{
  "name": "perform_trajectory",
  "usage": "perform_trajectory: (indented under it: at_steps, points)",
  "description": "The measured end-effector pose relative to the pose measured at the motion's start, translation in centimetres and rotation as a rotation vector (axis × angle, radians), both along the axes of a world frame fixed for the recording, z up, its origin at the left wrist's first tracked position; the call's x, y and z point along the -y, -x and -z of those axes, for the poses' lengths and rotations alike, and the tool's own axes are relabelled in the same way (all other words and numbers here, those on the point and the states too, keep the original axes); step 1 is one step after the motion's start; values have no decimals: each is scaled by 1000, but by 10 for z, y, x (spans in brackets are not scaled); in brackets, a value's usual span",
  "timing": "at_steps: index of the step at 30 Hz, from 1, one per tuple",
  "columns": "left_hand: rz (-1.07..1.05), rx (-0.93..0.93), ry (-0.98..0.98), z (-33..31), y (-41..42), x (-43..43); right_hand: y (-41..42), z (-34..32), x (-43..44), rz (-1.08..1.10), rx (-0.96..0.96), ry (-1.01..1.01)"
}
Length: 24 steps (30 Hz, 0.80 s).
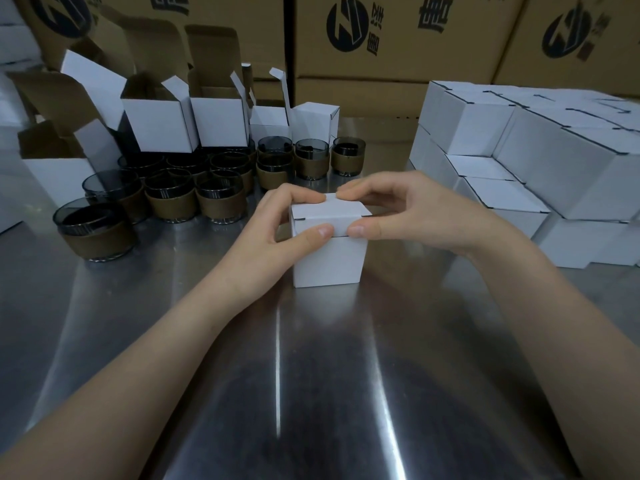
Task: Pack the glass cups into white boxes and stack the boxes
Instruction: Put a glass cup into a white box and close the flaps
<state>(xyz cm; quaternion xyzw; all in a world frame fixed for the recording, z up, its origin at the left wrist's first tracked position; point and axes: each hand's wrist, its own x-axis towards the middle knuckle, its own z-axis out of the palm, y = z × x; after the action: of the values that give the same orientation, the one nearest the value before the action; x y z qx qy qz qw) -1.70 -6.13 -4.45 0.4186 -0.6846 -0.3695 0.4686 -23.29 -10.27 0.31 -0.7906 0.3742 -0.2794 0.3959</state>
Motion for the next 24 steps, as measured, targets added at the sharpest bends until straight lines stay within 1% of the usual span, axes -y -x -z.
perform_trajectory:
  at_steps: [5,12,17,24]
  points:
    - [11,-19,-24,1,-1,1,2,1,1,-7,-22,12]
    - [3,-47,-61,0,-1,-2,-3,0,-1,77,-40,55]
    - [-41,-37,-77,-1,2,-1,-3,1,0,74,-23,14]
    - [-22,-45,-85,-1,2,-1,-2,4,2,32,-1,-64]
